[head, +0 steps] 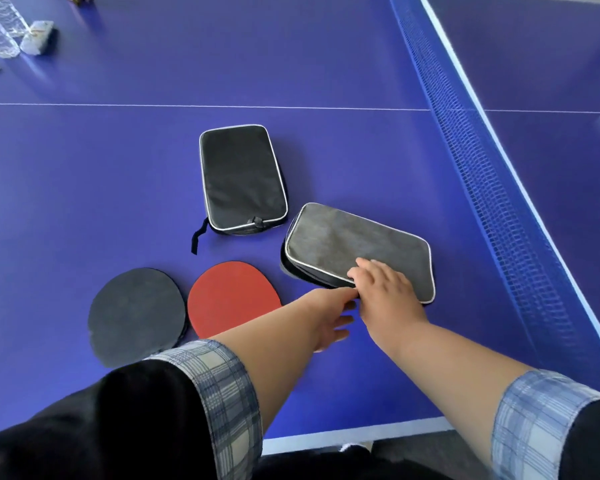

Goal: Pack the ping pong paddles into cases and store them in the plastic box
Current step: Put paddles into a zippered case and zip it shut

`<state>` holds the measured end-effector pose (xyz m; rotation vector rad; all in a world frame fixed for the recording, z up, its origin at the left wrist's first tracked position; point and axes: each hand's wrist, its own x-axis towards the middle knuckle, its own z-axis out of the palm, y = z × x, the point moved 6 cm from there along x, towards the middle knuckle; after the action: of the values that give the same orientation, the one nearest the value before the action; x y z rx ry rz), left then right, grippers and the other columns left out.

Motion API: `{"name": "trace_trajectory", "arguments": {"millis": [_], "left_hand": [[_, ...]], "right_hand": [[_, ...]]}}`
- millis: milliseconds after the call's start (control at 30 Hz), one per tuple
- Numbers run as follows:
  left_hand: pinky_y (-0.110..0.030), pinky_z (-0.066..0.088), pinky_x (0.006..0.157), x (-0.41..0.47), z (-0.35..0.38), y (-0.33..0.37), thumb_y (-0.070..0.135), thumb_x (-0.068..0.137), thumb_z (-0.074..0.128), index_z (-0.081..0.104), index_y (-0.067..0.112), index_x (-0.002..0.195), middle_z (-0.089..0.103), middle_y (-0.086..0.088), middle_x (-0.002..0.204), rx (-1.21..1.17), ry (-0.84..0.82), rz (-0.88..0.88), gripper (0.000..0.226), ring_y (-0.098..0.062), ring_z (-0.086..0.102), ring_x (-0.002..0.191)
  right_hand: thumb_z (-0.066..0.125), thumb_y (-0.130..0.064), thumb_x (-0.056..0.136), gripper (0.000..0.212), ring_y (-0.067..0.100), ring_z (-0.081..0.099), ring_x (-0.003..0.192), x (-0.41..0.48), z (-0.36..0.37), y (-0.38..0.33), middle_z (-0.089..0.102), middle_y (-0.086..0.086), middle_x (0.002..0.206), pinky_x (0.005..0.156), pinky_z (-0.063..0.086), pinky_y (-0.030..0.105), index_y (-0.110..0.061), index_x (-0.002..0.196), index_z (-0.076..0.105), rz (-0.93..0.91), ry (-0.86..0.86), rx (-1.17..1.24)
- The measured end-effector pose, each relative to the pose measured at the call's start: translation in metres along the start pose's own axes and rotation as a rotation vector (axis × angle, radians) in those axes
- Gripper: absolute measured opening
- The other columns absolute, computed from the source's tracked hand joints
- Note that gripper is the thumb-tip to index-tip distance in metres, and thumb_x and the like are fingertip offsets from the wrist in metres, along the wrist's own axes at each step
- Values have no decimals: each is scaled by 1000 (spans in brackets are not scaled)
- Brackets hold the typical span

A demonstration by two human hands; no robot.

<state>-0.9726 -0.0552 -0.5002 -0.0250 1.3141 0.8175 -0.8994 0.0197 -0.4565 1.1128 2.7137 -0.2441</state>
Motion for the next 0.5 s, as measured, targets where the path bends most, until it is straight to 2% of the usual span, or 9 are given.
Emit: {"name": "trace_trajectory", "arguments": {"millis": [100, 300, 367, 400, 467, 500], "left_hand": [[-38, 46, 92, 9, 25, -12, 38, 91, 67, 61, 21, 130, 58, 5, 133, 12, -40, -55, 43, -19, 56, 119], [-41, 49, 98, 20, 50, -19, 38, 95, 56, 62, 23, 125, 62, -2, 130, 116, -66, -87, 35, -22, 60, 116], [-39, 53, 92, 15, 38, -20, 39, 96, 51, 62, 21, 120, 64, -2, 121, 200, -21, -136, 32, -23, 66, 104], [-37, 55, 87, 13, 30, -20, 36, 96, 48, 62, 19, 115, 67, -2, 114, 257, 2, -156, 30, -23, 68, 95], [-30, 57, 68, 7, 10, -13, 32, 96, 45, 62, 17, 101, 71, 0, 95, 334, 83, -164, 24, -19, 70, 73], [-24, 54, 57, 6, -2, -4, 29, 96, 44, 60, 16, 93, 70, 1, 84, 398, 148, -115, 21, -17, 68, 61]], "right_hand": [[62, -2, 79, 54, 27, 41, 136, -8, 6, 26, 43, 2, 152, 109, 36, 39, -21, 129, 53, -23, -13, -34], [65, -1, 73, 51, 30, 54, 105, -15, 18, 53, 57, 2, 119, 92, 46, 41, -21, 119, 62, -4, 2, -33], [70, -5, 74, 46, 31, 55, 101, -16, 19, 53, 59, 3, 114, 89, 47, 42, -20, 118, 64, -3, -7, -58], [74, -13, 77, 41, 31, 56, 100, -16, 18, 53, 60, 3, 113, 88, 48, 43, -20, 116, 65, -4, -5, -67], [78, -36, 79, 40, 30, 57, 99, -17, 16, 52, 60, 3, 110, 87, 49, 43, -20, 114, 67, -9, -1, -60], [75, -44, 80, 41, 30, 56, 98, -17, 15, 52, 60, 2, 109, 87, 49, 43, -21, 113, 67, -9, -2, -48]]}}
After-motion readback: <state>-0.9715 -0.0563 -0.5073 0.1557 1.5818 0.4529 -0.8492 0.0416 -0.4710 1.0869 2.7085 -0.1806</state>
